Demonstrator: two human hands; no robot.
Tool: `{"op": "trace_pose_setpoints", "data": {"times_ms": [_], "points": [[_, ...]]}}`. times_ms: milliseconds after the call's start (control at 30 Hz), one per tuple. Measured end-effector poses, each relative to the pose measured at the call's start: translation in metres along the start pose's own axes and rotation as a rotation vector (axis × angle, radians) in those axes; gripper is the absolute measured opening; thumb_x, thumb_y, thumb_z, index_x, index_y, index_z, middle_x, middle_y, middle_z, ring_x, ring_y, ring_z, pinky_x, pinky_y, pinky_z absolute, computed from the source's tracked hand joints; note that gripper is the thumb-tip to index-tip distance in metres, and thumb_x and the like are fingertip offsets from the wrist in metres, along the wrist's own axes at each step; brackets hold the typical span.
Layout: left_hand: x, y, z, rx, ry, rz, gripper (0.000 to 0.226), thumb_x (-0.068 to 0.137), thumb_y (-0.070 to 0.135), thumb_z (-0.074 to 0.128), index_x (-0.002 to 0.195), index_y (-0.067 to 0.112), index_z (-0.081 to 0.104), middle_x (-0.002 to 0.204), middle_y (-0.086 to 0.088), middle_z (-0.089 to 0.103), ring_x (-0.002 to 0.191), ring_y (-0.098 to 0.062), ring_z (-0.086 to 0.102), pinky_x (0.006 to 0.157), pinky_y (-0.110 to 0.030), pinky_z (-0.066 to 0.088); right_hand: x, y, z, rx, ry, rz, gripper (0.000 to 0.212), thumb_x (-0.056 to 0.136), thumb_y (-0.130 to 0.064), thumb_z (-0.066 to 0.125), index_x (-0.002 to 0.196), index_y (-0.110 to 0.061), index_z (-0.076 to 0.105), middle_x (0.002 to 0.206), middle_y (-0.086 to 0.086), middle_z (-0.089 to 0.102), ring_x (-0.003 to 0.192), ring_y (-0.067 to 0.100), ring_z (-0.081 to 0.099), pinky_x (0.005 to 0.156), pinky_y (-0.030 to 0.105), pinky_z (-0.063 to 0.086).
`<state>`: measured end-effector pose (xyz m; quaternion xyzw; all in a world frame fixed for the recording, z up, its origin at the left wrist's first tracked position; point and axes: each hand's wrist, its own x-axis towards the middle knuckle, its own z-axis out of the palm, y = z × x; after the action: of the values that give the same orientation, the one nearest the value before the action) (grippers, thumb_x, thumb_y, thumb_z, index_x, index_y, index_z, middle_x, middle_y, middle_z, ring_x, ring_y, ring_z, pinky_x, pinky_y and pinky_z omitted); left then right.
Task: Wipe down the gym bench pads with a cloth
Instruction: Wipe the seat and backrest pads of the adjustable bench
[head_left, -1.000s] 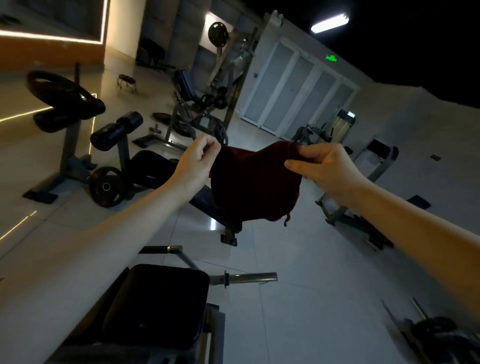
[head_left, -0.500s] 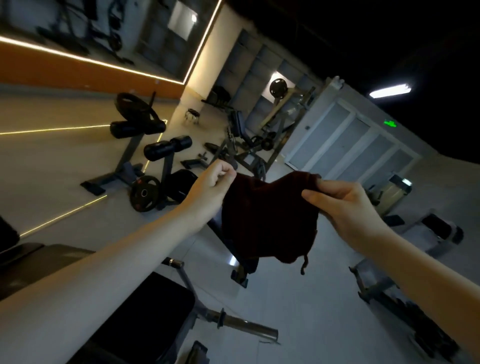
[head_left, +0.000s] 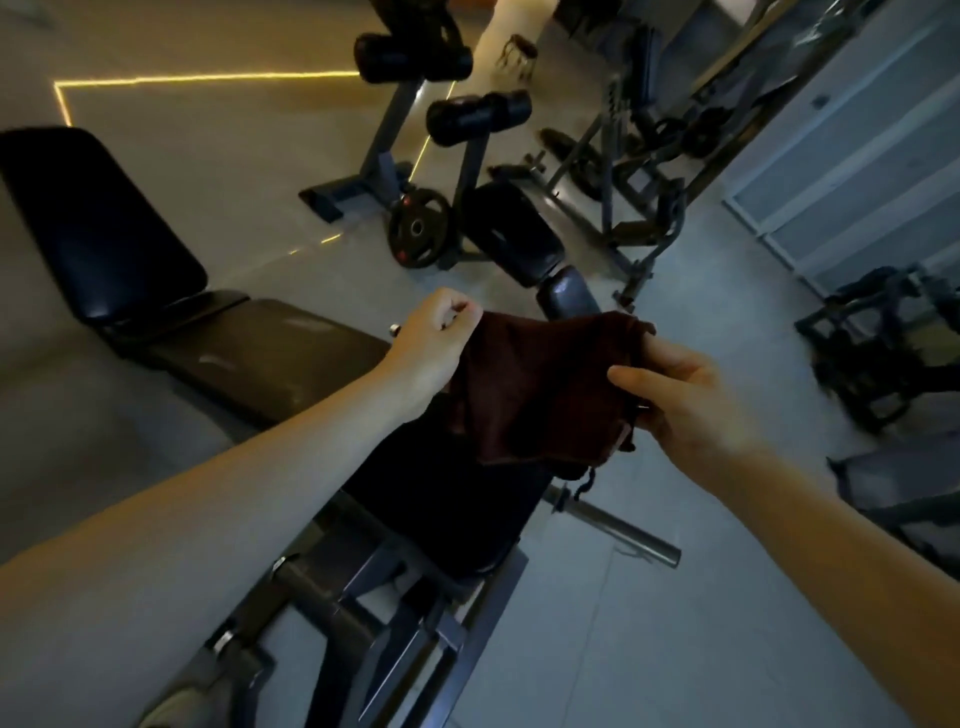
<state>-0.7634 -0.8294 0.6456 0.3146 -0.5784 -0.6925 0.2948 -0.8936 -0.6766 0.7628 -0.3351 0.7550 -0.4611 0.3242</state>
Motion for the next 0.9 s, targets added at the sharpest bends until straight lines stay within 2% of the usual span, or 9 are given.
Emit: {"op": "trace_pose_setpoints", "data": {"times_ms": [100, 200, 333, 433, 533, 633, 700, 767, 900], "points": [[-0.003, -0.057, -0.010, -0.047, -0.043, -0.260, 0.021, 0.100, 0.032, 0.049, 0.094, 0.013, 0.056, 0.098, -0.015, 0.056, 0.089, -0.029, 0.058, 0.081, -0.043, 0.051, 0.020, 0.053, 0.021, 0.050, 0.013, 0.173, 0.024, 0.088, 0.007, 0.055, 0.101, -0.006, 0.070, 0.084, 0.010, 0.072, 0.073, 0.023, 0.069, 0.058, 0.025, 0.056], [-0.018, -0.096, -0.014, -0.098, -0.116, -0.466, 0.019, 0.091, 0.027, 0.065, 0.100, 0.015, 0.053, 0.105, -0.010, 0.061, 0.095, -0.025, 0.065, 0.073, -0.040, 0.058, 0.030, 0.101, 0.035, 0.092, 0.053, 0.388, 0.019, 0.089, 0.007, 0.055, 0.101, 0.000, 0.067, 0.076, 0.012, 0.068, 0.060, 0.018, 0.068, 0.047, 0.023, 0.052], [-0.028, -0.127, -0.011, 0.135, -0.120, -0.339, 0.051, 0.077, 0.017, 0.080, 0.114, 0.011, 0.045, 0.105, -0.009, 0.059, 0.098, -0.026, 0.062, 0.079, -0.036, 0.054, 0.043, 0.154, 0.042, -0.134, 0.090, 0.487, 0.015, 0.089, 0.002, 0.059, 0.101, -0.002, 0.068, 0.086, 0.014, 0.069, 0.074, 0.025, 0.070, 0.071, 0.038, 0.060], [-0.036, -0.123, -0.008, 0.440, -0.007, -0.091, 0.061, 0.079, 0.021, 0.078, 0.128, 0.013, 0.042, 0.123, -0.006, 0.049, 0.112, -0.022, 0.052, 0.087, -0.030, 0.045, 0.047, 0.169, 0.049, -0.659, 0.183, 0.235, 0.010, 0.086, -0.008, 0.066, 0.096, -0.009, 0.067, 0.099, 0.011, 0.064, 0.092, 0.029, 0.064, 0.079, 0.032, 0.057], [-0.067, -0.122, -0.010, 0.780, 0.115, 0.066, 0.061, 0.082, 0.031, 0.074, 0.132, 0.015, 0.044, 0.135, -0.007, 0.040, 0.125, -0.026, 0.041, 0.104, -0.040, 0.039, 0.029, 0.165, 0.073, -1.089, 0.219, -0.137, 0.050, 0.084, -0.032, 0.069, 0.125, -0.015, 0.047, 0.145, 0.013, 0.031, 0.133, 0.030, 0.035, 0.111, 0.044, 0.034], [-0.103, -0.143, -0.007, 0.891, 0.139, -0.027, 0.068, 0.085, 0.043, 0.066, 0.140, 0.015, 0.038, 0.149, -0.010, 0.025, 0.139, -0.027, 0.025, 0.114, -0.043, 0.030, 0.012, 0.169, 0.107, -1.239, -0.169, -0.091, 0.084, 0.083, -0.070, 0.046, 0.149, -0.042, 0.002, 0.158, -0.002, -0.021, 0.147, 0.022, -0.014, 0.115, 0.050, -0.008], [-0.116, -0.158, -0.005, 0.827, 0.179, -0.090, 0.081, 0.083, 0.045, 0.067, 0.147, 0.013, 0.028, 0.156, -0.011, 0.014, 0.145, -0.027, 0.015, 0.117, -0.045, 0.025, 0.008, 0.185, 0.118, -1.389, -0.302, -0.040, 0.085, 0.078, -0.083, 0.019, 0.145, -0.049, -0.020, 0.152, -0.005, -0.038, 0.144, 0.023, -0.026, 0.112, 0.054, -0.015], [-0.116, -0.168, -0.008, 0.540, 0.234, -0.185, 0.098, 0.080, 0.042, 0.073, 0.152, 0.018, 0.013, 0.160, -0.005, 0.006, 0.147, -0.022, 0.011, 0.119, -0.043, 0.022, 0.013, 0.191, 0.119, -1.436, -0.320, -0.037, 0.082, 0.074, -0.083, 0.005, 0.141, -0.049, -0.027, 0.146, -0.006, -0.044, 0.143, 0.025, -0.029, 0.112, 0.055, -0.016], [-0.103, -0.181, -0.018, 0.125, 0.262, -0.243, 0.109, 0.073, 0.028, 0.082, 0.154, 0.026, 0.009, 0.157, 0.006, 0.023, 0.145, -0.010, 0.022, 0.118, -0.044, 0.026, 0.035, 0.189, 0.124, -1.465, -0.379, -0.113, 0.071, 0.080, -0.081, -0.002, 0.140, -0.051, -0.026, 0.149, -0.008, -0.040, 0.143, 0.025, -0.028, 0.111, 0.055, -0.017]]}}
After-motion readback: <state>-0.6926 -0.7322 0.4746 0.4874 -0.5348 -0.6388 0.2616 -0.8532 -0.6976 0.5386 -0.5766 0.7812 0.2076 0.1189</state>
